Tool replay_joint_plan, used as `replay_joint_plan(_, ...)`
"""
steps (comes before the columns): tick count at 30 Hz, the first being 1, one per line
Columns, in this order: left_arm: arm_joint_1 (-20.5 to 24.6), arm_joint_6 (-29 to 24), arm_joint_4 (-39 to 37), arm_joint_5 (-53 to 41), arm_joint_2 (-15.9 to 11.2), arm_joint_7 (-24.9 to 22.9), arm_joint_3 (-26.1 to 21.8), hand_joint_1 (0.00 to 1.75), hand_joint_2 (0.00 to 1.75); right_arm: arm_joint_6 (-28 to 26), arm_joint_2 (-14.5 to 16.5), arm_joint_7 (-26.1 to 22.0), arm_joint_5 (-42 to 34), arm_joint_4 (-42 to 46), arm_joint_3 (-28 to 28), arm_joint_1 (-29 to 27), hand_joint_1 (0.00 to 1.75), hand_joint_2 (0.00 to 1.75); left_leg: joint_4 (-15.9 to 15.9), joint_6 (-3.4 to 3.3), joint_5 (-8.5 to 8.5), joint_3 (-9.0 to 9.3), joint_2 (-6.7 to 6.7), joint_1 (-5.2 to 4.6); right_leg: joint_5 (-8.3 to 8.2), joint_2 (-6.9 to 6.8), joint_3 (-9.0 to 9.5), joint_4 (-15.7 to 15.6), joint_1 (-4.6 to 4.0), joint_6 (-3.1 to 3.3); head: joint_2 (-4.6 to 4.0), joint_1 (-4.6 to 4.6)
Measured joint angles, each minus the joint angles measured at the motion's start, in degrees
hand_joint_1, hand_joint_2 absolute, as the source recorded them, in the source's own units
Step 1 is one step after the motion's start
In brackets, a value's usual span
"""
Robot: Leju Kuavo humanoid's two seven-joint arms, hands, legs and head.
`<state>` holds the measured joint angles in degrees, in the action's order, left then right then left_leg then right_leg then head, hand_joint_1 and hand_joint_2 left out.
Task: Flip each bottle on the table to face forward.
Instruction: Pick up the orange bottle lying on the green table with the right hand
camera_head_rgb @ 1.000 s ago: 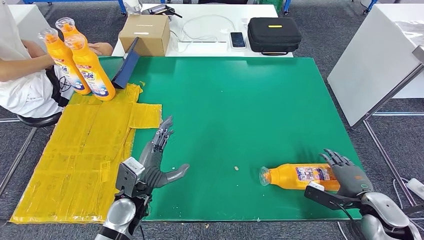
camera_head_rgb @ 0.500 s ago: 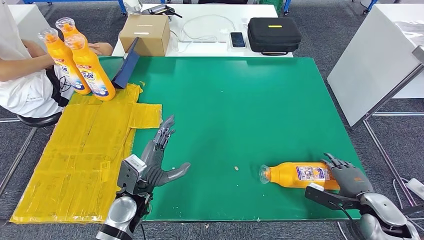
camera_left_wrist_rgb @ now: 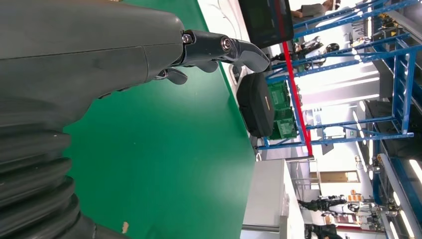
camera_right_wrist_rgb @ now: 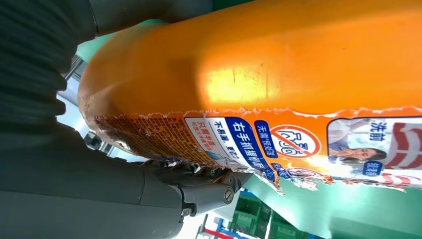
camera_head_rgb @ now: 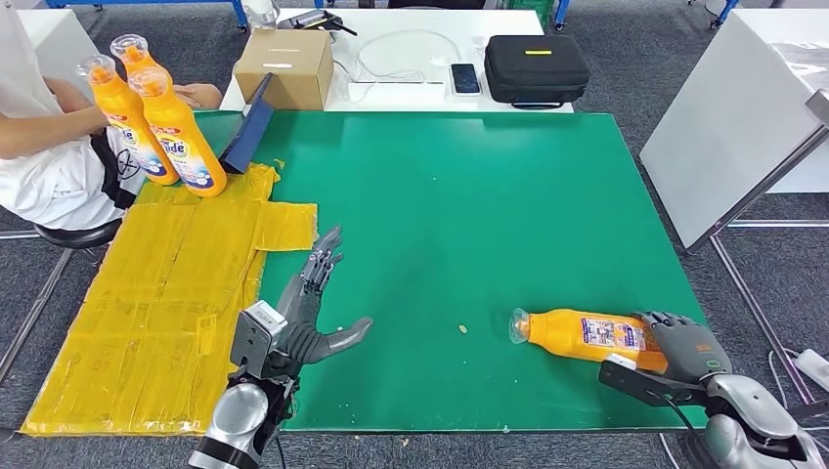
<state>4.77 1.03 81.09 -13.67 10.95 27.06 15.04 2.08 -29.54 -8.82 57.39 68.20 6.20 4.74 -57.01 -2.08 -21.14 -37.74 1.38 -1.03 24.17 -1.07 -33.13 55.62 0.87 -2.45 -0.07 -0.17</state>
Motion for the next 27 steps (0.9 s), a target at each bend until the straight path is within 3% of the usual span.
replay_joint_plan(10,0.0,0.0,0.0,0.3,0.0,0.0,0.0,0.00,1.75,-1.1,0.3,-0.5,0.0,-0.5,0.2,0.4,1.75,1.75,0.0,0.00,0.00,0.01,0.01,0.00,0.00,0.01,0.04,0.0,-0.01,0.00,0.00,0.01)
replay_joint_plan(15,0.0,0.0,0.0,0.3,0.0,0.0,0.0,0.00,1.75,-5.9,3.1,-1.3,0.1,-0.8,0.3,1.1,1.75,1.75,0.0,0.01,-0.02,0.04,0.12,0.00,-0.05,0.05,0.02,0.0,-0.03,-0.01,0.00,0.01)
replay_joint_plan(18,-0.1,0.0,0.0,0.3,0.0,0.0,0.0,0.00,1.75,-9.1,5.9,-2.2,-2.1,-0.9,-0.2,1.5,1.75,1.75,0.0,-0.01,0.03,0.02,0.13,0.02,-0.06,0.05,0.02,0.0,-0.06,-0.02,0.00,0.02)
replay_joint_plan(23,-0.3,0.1,0.0,0.1,0.1,-0.5,0.6,0.00,1.75,-17.8,14.1,-4.4,-6.5,1.0,-2.1,2.1,1.75,1.75,0.0,0.01,0.07,0.01,0.10,0.05,-0.04,0.03,0.01,0.0,-0.07,-0.03,0.00,0.00)
replay_joint_plan(27,-2.3,-0.5,1.0,-0.1,0.1,-0.8,0.9,0.00,1.75,-21.0,20.3,-5.9,-8.1,5.3,-3.0,1.4,1.75,1.75,0.0,0.04,0.03,-0.02,0.12,0.06,-0.01,0.04,-0.02,0.0,-0.07,-0.01,0.01,0.00)
